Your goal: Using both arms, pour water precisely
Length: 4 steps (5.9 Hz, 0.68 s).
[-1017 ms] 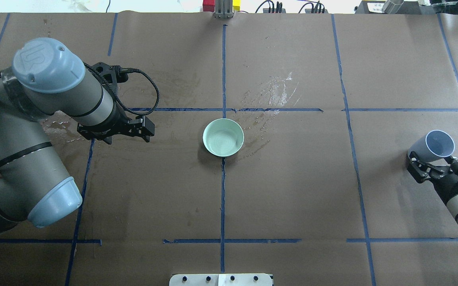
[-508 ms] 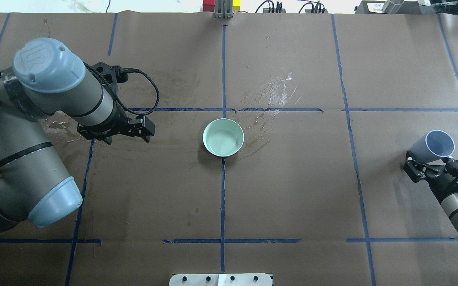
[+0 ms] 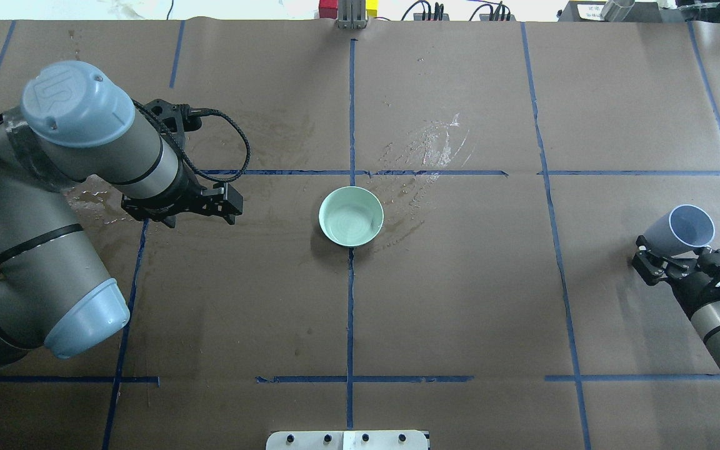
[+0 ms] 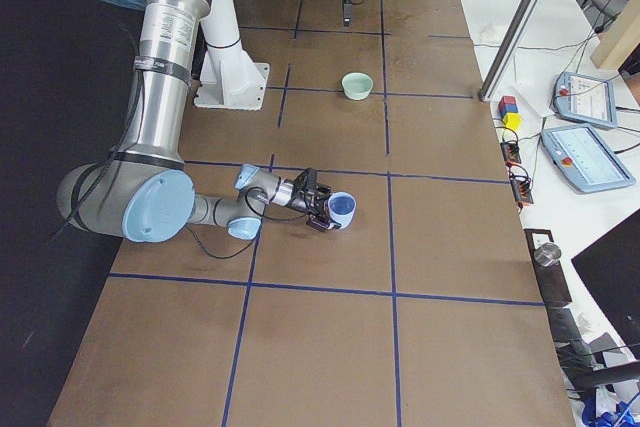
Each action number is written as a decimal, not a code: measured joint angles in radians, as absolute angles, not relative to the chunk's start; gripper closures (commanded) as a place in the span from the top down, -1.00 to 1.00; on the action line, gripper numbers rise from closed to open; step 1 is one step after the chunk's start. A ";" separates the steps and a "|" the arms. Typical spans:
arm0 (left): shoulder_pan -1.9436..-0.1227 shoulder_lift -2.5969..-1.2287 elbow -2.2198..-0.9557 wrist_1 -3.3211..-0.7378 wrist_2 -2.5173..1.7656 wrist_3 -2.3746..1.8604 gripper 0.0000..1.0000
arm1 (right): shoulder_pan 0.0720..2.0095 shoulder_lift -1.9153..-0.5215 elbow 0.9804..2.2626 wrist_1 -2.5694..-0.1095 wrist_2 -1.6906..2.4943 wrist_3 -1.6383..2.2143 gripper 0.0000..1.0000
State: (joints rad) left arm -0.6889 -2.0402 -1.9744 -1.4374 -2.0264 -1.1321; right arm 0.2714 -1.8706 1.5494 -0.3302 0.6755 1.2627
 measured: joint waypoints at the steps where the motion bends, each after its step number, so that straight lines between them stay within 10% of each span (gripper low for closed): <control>1: -0.689 -2.040 -1.974 -1.437 -2.026 -1.132 1.00 | 0.276 -1.871 1.549 -0.330 0.673 1.259 1.00; 4: -0.689 -2.037 -1.974 -1.438 -2.026 -1.131 1.00 | 0.295 -1.869 1.549 -0.331 0.670 1.247 1.00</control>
State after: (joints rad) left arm -0.6888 -2.0373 -1.9742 -1.4378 -2.0264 -1.1307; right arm 0.2954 -1.8693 1.5493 -0.3306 0.6704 1.2468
